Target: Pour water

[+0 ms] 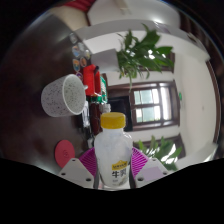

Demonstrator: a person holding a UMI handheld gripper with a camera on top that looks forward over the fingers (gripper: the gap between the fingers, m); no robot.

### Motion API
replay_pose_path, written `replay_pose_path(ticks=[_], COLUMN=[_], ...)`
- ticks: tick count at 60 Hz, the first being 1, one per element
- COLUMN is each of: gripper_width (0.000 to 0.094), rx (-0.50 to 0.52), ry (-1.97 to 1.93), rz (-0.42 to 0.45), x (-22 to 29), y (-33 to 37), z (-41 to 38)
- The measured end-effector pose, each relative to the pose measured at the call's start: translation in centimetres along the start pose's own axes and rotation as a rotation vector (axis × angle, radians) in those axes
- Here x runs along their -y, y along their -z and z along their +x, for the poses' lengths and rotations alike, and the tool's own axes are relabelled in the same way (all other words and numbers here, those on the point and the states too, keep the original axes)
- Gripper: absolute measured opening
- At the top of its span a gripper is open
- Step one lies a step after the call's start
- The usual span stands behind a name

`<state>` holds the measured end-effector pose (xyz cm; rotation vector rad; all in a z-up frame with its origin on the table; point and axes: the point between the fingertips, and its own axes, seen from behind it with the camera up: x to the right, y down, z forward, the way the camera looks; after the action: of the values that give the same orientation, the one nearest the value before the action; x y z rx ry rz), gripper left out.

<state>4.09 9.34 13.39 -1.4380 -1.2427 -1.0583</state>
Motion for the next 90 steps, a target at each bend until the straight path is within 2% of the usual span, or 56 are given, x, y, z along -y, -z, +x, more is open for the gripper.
replay_pose_path(ticks=[11,19,34,45,50,53,58,68,75,86,87,90], gripper_width=[0.0409,0.041,0.0414,0.0413,0.041,0.0432,0.0431,0.0432,0.043,0.043,0.0452,0.0434], rx=[-0.027,-0.1,-0.119,-0.065,0.02,0.05,0.162,0.311,0.35,0.337,0.341,0.325], ry=[0.338,0.561,0.595,0.181,-0.114,-0.31,-0.637,-1.172,-1.342,-1.383,-1.381,-1.391], rz=[0.015,0.031,0.008,0.047,0.07,0.101,0.166,0.17,0.169,0.11,0.113,0.142], x=[3.8,5.7,6.1,5.6,5.0,5.4,5.7,3.9,1.9,-0.5,-0.5,-0.7], y=[-0.9,-1.3,-1.7,-0.7,-0.2,0.0,0.1,-0.5,-1.8,-3.9,-3.7,-3.6], z=[-0.4,0.0,0.0,1.1,1.5,1.0,1.4,-0.2,-2.1,-5.9,-6.3,-6.0])
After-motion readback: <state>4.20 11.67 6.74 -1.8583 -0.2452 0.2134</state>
